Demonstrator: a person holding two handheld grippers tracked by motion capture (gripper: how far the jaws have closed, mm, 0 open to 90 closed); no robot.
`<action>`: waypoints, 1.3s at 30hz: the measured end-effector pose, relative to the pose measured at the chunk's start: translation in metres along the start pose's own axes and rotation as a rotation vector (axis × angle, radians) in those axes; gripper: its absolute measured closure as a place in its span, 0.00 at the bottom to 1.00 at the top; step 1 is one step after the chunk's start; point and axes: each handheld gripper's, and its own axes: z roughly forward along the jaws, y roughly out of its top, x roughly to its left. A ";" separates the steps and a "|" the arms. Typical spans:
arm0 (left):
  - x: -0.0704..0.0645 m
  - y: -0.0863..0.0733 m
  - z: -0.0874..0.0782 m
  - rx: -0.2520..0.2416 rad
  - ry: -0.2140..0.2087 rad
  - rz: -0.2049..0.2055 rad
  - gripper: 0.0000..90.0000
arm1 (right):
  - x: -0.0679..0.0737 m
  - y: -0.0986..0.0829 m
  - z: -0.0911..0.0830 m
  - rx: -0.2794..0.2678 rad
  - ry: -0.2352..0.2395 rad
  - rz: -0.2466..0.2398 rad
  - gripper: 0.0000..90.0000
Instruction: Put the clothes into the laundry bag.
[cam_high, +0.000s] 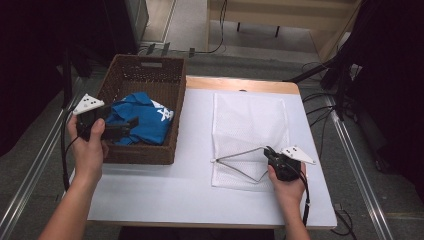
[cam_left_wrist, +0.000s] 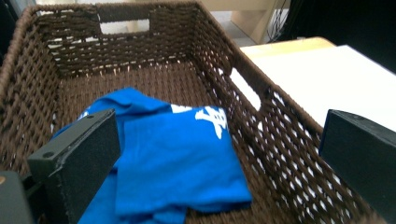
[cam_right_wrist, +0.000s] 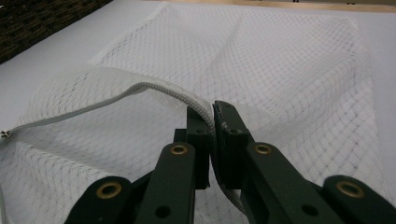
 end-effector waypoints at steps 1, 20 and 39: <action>0.002 0.003 0.003 0.003 0.007 -0.002 0.00 | 0.000 0.000 0.000 -0.002 -0.002 -0.002 0.96; 0.047 0.020 0.087 0.208 0.056 -0.153 0.00 | 0.004 -0.001 0.000 0.004 -0.012 -0.029 0.96; 0.067 -0.014 0.162 0.543 0.206 -0.196 0.00 | 0.006 -0.001 0.001 0.012 -0.021 -0.052 0.96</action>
